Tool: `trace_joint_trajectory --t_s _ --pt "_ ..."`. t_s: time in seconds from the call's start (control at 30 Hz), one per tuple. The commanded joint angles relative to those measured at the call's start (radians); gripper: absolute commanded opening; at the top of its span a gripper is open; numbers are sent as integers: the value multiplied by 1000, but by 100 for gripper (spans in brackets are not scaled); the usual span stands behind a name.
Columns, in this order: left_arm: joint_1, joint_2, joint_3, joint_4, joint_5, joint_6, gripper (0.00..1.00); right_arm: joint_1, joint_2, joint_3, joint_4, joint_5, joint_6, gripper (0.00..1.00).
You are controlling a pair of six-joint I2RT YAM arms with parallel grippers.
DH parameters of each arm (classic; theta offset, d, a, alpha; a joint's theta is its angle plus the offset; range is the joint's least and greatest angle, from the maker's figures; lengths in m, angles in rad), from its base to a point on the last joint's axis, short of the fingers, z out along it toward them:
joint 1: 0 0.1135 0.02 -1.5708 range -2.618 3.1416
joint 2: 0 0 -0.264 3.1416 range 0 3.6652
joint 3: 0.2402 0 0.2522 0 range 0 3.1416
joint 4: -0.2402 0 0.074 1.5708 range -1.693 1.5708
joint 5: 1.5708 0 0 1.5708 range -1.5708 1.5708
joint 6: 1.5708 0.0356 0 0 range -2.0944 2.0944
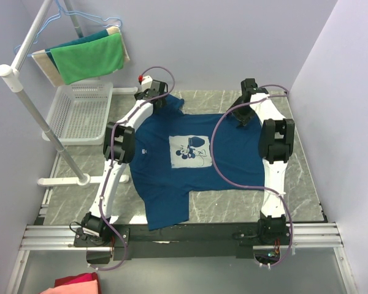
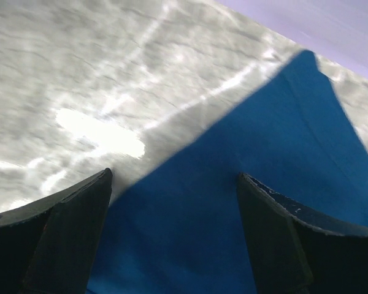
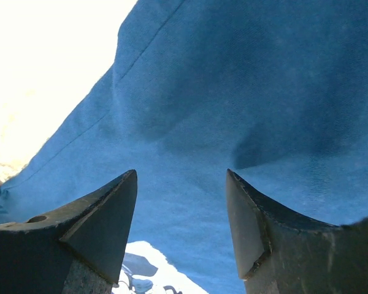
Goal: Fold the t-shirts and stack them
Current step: Flatten the tshirt out
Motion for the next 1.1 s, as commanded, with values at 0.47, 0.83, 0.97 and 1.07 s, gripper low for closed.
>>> trace_joint_trajectory --t_s 0.47,0.83,0.97,1.07 --pt "41 40 69 -10 -75 92 91 -42 27 89 15 -29 38 66" --pt "43 -23 -8 -15 -92 105 93 -47 42 101 33 -76 55 66" --pt "41 -60 0 -9 -137 71 93 -48 39 93 36 -84 52 66" --pt "41 -107 -29 32 -57 49 93 -47 32 78 39 -86 46 66"
